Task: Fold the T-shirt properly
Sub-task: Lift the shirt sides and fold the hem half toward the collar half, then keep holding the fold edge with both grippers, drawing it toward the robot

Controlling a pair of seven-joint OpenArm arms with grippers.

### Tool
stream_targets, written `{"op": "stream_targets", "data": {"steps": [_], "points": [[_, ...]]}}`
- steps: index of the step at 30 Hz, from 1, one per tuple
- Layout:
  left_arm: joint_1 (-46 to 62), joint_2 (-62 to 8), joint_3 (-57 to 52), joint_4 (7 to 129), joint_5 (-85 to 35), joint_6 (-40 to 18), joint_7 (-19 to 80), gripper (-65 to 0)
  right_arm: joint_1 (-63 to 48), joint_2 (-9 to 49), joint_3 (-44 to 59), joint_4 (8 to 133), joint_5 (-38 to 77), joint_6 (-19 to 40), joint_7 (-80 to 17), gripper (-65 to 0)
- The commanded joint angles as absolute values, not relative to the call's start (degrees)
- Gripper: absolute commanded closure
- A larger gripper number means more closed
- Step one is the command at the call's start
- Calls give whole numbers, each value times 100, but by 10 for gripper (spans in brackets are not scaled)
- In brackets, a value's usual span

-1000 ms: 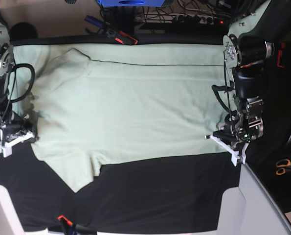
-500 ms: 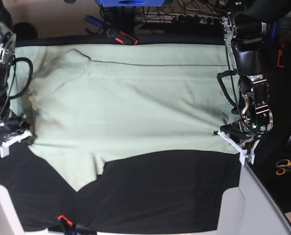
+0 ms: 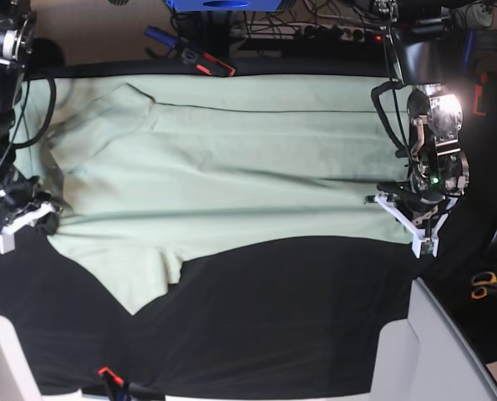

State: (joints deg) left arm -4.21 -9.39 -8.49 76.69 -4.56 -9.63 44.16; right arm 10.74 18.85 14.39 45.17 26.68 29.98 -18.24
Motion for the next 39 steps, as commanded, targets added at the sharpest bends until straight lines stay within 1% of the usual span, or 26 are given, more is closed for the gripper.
{"op": "stream_targets", "data": {"steps": [1,4,11,26,28,29,31,34,35,37,39], "points": [[-462,-1015,-866,7802,-435,-919,4338,0,1156,2018,1464,4699,2765,3002,-1789,0],[-277,-1015,-866,7811,-435,-919,4338,0,1059,2009,1464,4760,2765,3002,-2026,0],[75,-1015,-866,7820,-435,-919,4338,0,708,2000,1464,4760,3020,3002,-2044,0],[259,-1007,-866,7820,-435,-919,4338,0,567,1982,1464,4769,3090,3002,-2088,-6],[277,-1007,-866,7820,-435,-919,4338,0,567,1982,1464,4822,3090,3002,-2264,-39],[277,-1007,-866,7820,-435,-919,4338,0,558,1982,1464,4954,3090,3002,-2369,-73],[277,-1007,-866,7820,-435,-919,4338,0,418,1974,1490,5341,3108,2993,-2475,-160],[277,-1007,-866,7829,-435,-919,4338,0,224,1798,1982,6132,3134,2976,-2730,-306],[277,-1007,-866,7829,-435,-919,4338,0,207,1745,2158,6369,3134,2879,-2879,-344],[277,-1007,-866,7829,-435,-919,4338,0,224,1736,2308,6615,3134,2615,-3125,-405],[277,-1007,-866,7829,-435,-919,4338,0,400,1771,2202,6642,3125,2457,-3231,-450]]}}
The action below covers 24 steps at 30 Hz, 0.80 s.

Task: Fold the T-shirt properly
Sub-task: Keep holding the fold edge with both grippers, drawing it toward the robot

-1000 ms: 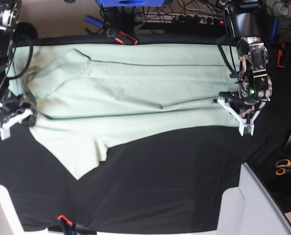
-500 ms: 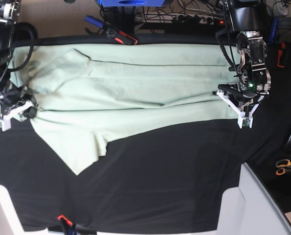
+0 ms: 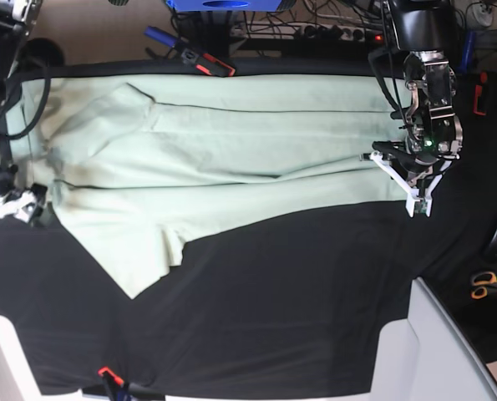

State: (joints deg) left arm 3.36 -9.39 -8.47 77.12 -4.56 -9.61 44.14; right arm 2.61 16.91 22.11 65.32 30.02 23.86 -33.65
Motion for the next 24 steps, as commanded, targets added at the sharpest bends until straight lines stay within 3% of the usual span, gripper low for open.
{"op": "stream_targets", "data": {"steps": [1,6,14,24], "points": [[277,-1007,-866,7829,-435,-919,4338,0,549,1780,2097,6589,3125,2413,-3231,-467],[268,-1007,-866,7829,-435,-919,4330,0,1727,1956,1411,5024,2985,2396,-3169,-483],[391,-1007,-866,8154,-435,-919,4338,0,3160,1956,787,2273,2097,2431,-1824,-488],[426,-1007,-787,8180,-435,-919,4338,0,3512,1596,549,1763,2035,2440,-1508,-488]]}}
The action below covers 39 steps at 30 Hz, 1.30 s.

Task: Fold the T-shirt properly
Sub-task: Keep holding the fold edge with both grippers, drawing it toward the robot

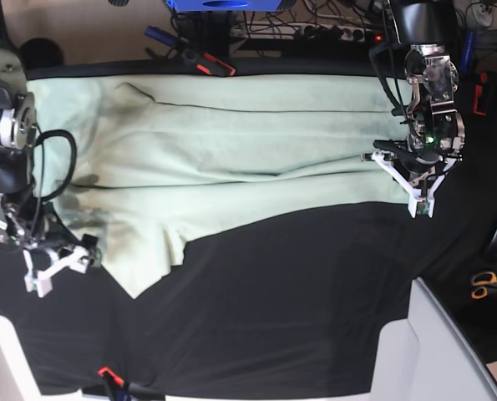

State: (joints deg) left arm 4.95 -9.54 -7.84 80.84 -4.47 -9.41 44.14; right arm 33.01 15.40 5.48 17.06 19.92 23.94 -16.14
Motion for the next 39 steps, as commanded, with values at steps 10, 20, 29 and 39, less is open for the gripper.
{"op": "stream_targets", "data": {"steps": [10,20,29,39], "points": [[418,-936,-514,8180,-435,-919,4338,0,3521,1288,541,1719,2026,2440,-1508,-488],[400,-936,-549,8180,-435,-919,4338,0,3521,1200,-171,1719,2053,2440,-1376,-241],[382,-936,-558,8180,-435,-919,4338,0,3521,1226,-163,1771,2070,2413,-1279,0],[470,-971,-567,8549,-382,-919,4338,0,2229,1473,312,4532,2079,2422,-2554,0]]}}
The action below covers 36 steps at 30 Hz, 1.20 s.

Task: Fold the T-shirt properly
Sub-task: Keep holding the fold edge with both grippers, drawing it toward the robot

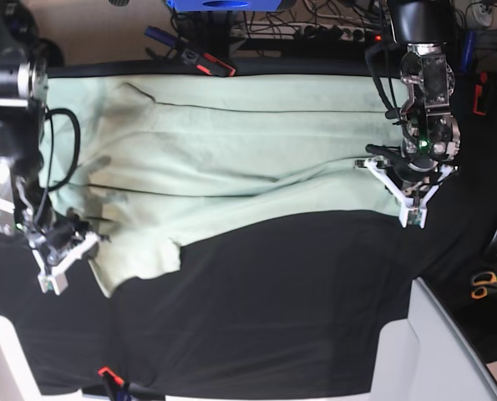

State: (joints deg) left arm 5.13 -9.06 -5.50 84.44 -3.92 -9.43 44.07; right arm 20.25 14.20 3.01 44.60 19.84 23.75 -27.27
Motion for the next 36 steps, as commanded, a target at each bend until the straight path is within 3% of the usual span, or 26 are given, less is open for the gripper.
{"op": "stream_targets", "data": {"steps": [1,9,18,36], "points": [[479,-971,-558,8549,-374,-919,4338,0,2079,1473,453,4892,2079,2413,-2791,0],[567,-1068,-514,8549,-374,-919,4330,0,1068,1420,1191,7002,2079,2413,-4048,0],[620,-1305,-224,8611,-374,-919,4312,0,321,1200,1736,8259,2079,2413,-4910,0],[576,-1631,303,9226,-365,-919,4321,0,-593,936,1745,9552,2079,2413,-5332,0]]}}
